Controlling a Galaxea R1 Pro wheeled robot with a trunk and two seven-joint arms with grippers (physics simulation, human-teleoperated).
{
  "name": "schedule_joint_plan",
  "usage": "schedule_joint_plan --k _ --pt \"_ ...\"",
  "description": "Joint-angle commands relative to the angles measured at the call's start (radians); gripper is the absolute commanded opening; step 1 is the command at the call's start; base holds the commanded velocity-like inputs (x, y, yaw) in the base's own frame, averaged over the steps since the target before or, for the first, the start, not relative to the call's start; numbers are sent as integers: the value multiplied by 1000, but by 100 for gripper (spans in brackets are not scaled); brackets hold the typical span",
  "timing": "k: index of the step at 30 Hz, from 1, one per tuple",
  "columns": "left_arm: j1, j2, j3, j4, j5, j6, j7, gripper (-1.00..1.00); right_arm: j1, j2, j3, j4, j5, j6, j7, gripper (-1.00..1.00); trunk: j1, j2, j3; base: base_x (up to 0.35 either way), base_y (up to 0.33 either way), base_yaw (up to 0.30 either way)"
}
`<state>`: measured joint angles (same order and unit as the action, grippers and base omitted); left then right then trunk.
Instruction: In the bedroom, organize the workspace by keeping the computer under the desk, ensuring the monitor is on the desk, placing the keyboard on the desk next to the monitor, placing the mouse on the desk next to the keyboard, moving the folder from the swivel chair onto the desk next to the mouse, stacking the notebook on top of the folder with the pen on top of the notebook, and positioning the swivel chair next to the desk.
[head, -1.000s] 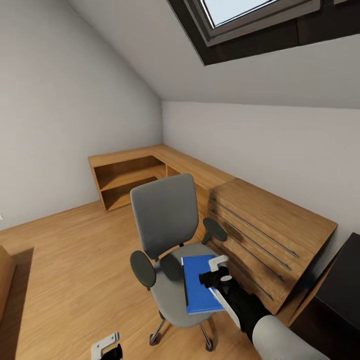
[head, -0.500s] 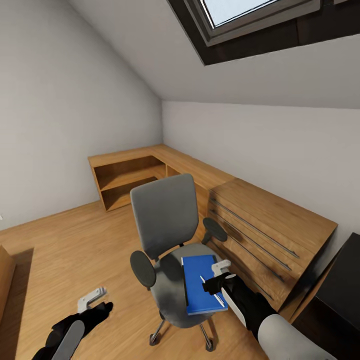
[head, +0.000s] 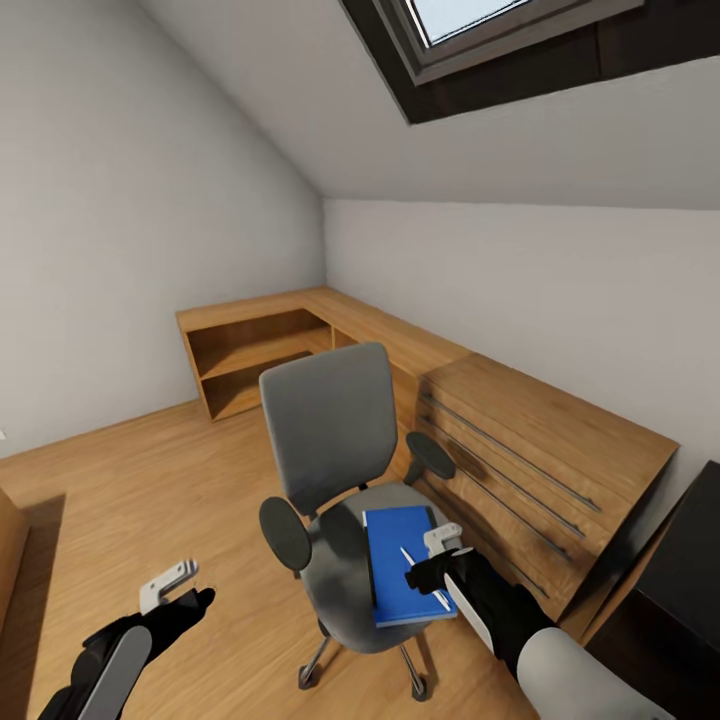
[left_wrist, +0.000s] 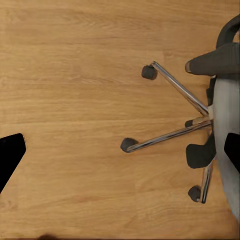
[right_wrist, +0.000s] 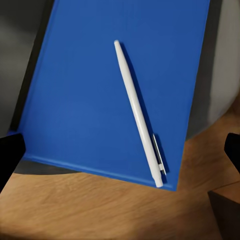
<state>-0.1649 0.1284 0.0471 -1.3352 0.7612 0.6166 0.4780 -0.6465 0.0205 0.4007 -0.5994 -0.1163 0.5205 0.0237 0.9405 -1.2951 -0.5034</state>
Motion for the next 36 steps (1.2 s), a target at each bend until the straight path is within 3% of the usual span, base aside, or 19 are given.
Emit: schedule_joint_plan --k 1,9,12,15,18,24,36 --pt "-1 1 0 2 10 2 9 100 -1 -1 3 -4 -10 5 -3 100 4 -8 -4 0 0 0" --pt "-1 3 3 15 8 1 9 100 -1 -5 -22 -35 -10 5 -4 100 35 -64 -29 0 0 0" --pt "-1 -8 20 -2 6 0 8 100 -2 -22 -39 -39 -16 5 13 100 34 -64 -29 0 0 0" --pt "0 -9 34 -6 6 -1 8 100 -2 -18 -39 -38 -14 4 17 100 34 -64 -29 0 0 0" --pt "0 -9 31 3 4 -1 8 100 -2 -11 -38 -37 -8 1 0 100 34 -64 -29 0 0 0" --pt "-1 -7 31 7 4 -1 7 100 -2 -27 -39 -37 -8 0 -16 100 34 -64 -29 0 0 0" --pt "-1 -7 31 8 4 -4 4 100 -2 -30 -39 -37 -8 -1 -16 100 34 -64 -29 102 0 0"
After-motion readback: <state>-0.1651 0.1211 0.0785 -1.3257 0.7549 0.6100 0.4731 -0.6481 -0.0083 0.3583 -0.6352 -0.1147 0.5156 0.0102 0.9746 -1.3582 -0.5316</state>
